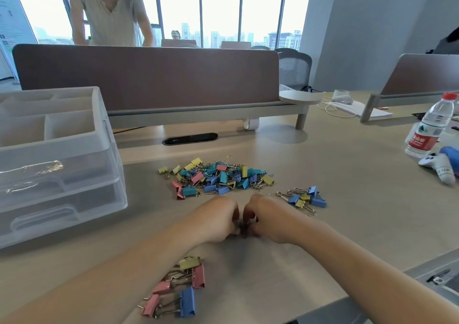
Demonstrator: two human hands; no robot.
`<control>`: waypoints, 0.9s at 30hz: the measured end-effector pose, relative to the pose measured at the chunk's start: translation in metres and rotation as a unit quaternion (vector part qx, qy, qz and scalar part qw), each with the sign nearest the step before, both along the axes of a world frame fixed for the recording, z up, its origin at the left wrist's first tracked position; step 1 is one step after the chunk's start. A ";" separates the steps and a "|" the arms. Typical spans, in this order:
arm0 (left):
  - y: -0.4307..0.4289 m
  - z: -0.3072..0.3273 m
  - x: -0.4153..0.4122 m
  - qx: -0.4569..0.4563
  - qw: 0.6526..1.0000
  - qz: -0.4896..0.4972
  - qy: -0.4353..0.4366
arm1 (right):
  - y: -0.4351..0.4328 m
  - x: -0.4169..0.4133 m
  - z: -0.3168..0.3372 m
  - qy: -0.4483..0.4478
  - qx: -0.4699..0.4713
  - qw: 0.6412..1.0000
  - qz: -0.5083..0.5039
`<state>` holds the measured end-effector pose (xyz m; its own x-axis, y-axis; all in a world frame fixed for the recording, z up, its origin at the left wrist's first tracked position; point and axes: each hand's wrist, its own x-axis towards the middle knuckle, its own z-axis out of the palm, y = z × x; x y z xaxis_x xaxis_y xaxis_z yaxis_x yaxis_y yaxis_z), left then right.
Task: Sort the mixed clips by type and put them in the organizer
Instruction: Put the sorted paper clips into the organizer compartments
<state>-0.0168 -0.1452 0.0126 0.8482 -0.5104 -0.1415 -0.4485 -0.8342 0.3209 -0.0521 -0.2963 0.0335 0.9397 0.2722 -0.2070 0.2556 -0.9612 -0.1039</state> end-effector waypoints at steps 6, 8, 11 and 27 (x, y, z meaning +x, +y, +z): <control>0.013 0.005 0.001 0.038 0.998 -0.050 -0.027 | -0.005 0.001 0.003 0.014 -0.004 1.000 -0.003; 0.014 0.003 0.003 0.044 0.996 -0.070 -0.027 | -0.004 0.002 0.004 0.017 -0.005 1.000 0.005; 0.014 0.002 0.005 0.041 0.995 -0.092 -0.015 | -0.002 0.002 0.003 0.014 0.002 1.000 0.005; 0.009 0.001 0.004 -0.007 0.999 -0.051 0.009 | 0.009 0.002 -0.004 0.030 -0.034 0.998 -0.050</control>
<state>-0.0129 -0.1357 0.0139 0.7896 -0.5955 -0.1482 -0.5245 -0.7802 0.3409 -0.0500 -0.2870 0.0294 0.9467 0.1607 -0.2792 0.1527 -0.9870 -0.0503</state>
